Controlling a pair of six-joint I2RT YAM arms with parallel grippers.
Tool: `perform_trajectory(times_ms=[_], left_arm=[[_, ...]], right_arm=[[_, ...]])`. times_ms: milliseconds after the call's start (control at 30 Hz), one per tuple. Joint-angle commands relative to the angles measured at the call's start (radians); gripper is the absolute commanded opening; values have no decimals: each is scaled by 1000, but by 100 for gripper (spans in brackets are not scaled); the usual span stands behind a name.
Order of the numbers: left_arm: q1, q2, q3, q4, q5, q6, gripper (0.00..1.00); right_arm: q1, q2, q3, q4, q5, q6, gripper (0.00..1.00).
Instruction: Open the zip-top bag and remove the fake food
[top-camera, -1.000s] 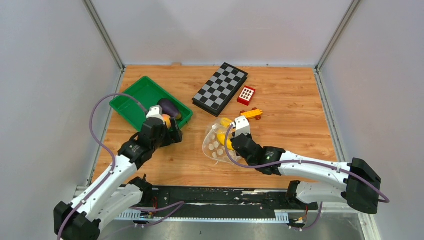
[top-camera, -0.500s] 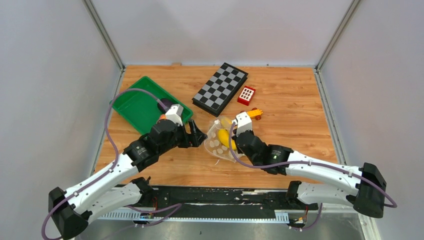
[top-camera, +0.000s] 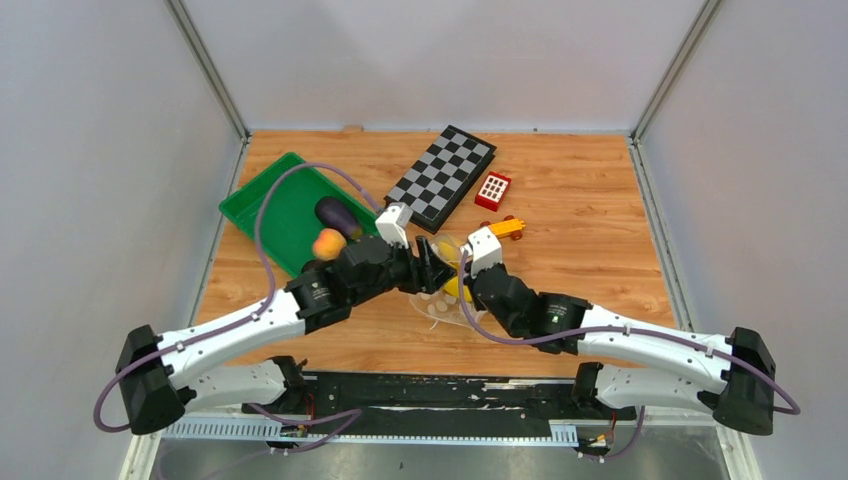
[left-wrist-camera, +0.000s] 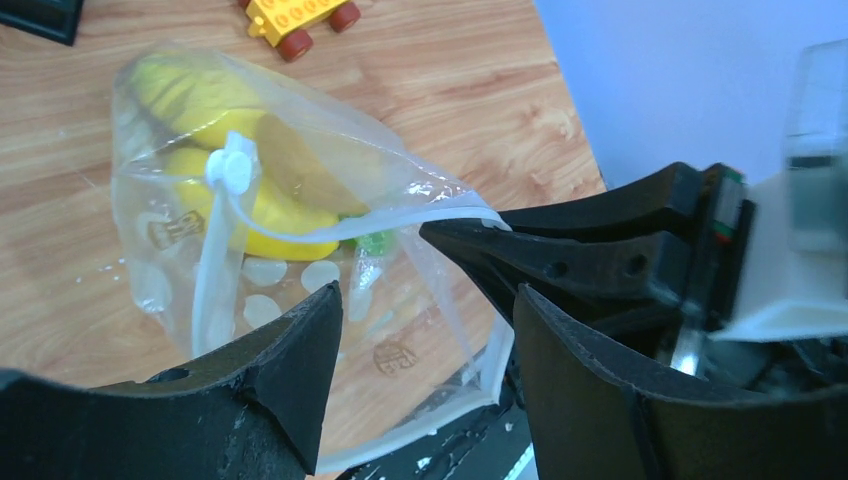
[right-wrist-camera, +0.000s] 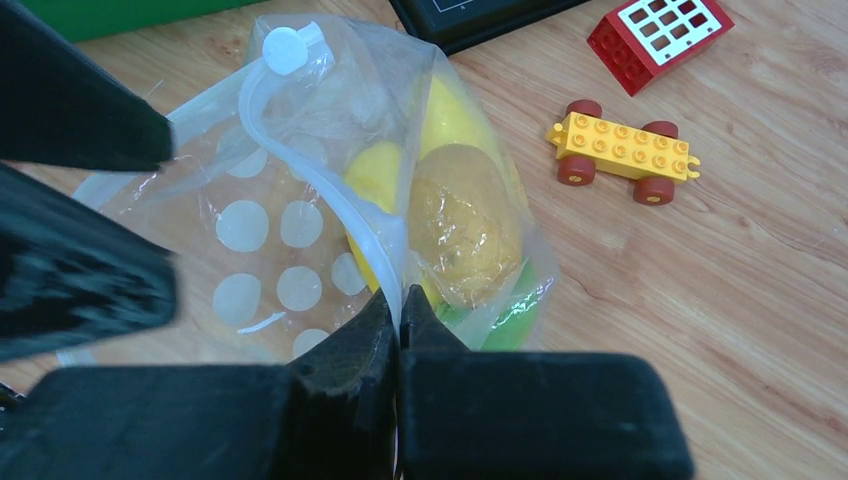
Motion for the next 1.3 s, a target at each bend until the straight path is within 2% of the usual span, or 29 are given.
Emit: perform_trajectory(times_ms=[0, 333, 600, 767, 967, 1267], left_arm=[[-48, 81, 8, 119, -59, -35, 70], [-87, 214, -124, 326, -232, -172, 67], [-85, 348, -100, 361, -335, -181, 64], [-66, 402, -72, 369, -389, -169, 67], [-12, 473, -65, 489, -287, -173, 73], [-13, 552, -93, 748, -112, -143, 80]], right_arm=[[10, -23, 55, 32, 30, -10, 0], [9, 32, 51, 29, 84, 67, 0], [16, 55, 68, 46, 15, 65, 0], [18, 46, 94, 11, -27, 47, 0], [17, 25, 113, 23, -105, 12, 1], [18, 79, 160, 11, -91, -16, 1]])
